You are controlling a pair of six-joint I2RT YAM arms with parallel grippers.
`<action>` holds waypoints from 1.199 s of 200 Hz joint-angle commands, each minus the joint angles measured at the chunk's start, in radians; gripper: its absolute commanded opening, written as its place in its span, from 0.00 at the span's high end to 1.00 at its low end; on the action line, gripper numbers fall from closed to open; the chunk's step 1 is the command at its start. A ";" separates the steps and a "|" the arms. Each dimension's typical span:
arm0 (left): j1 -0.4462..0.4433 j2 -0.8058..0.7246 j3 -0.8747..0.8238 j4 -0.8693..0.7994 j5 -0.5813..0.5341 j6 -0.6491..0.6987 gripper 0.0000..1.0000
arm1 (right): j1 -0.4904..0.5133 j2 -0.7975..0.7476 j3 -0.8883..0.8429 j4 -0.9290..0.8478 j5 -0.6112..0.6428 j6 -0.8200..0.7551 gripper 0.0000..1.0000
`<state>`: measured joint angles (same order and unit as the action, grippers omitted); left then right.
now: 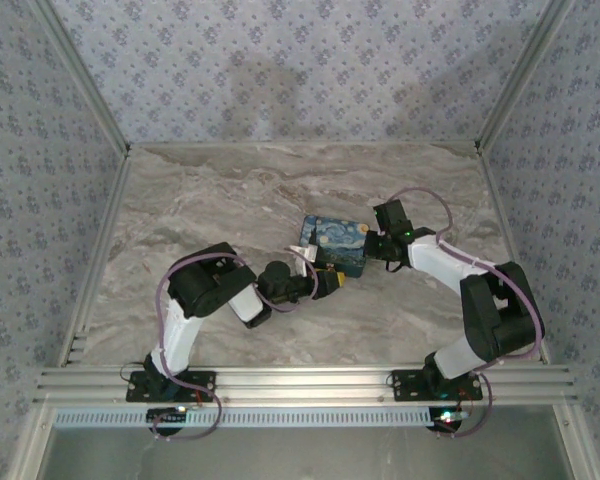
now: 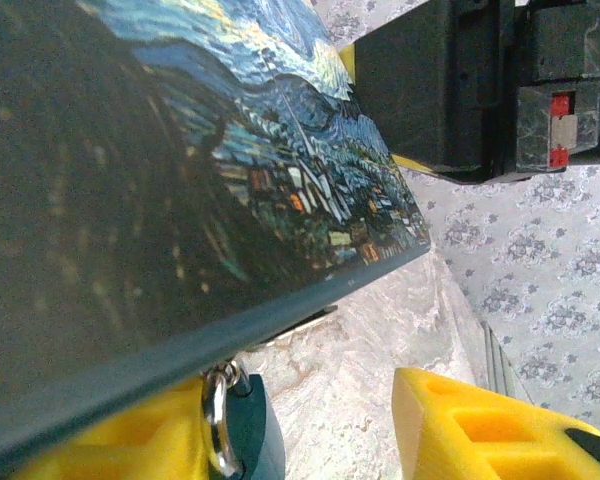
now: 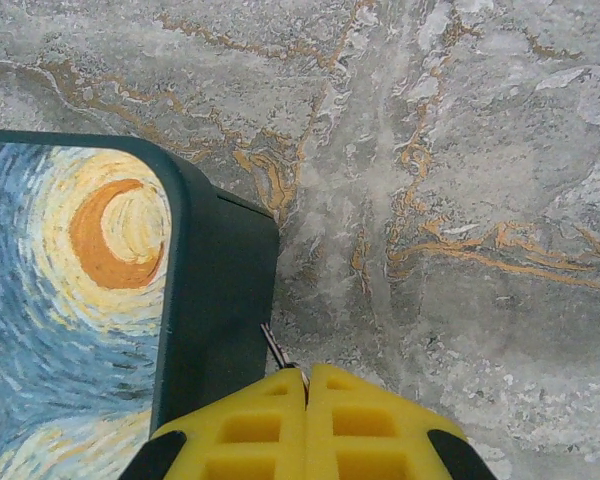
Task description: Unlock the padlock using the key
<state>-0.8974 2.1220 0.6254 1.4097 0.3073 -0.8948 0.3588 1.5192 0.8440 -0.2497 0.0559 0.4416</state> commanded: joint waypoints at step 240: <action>0.048 -0.015 -0.002 -0.501 0.101 -0.058 0.85 | 0.005 0.145 0.170 0.011 -0.040 -0.039 1.00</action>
<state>-0.8513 2.0720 0.6624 1.2217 0.3550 -0.8330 0.3603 1.5986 0.9295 -0.2390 0.0547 0.4339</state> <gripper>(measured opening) 0.153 0.064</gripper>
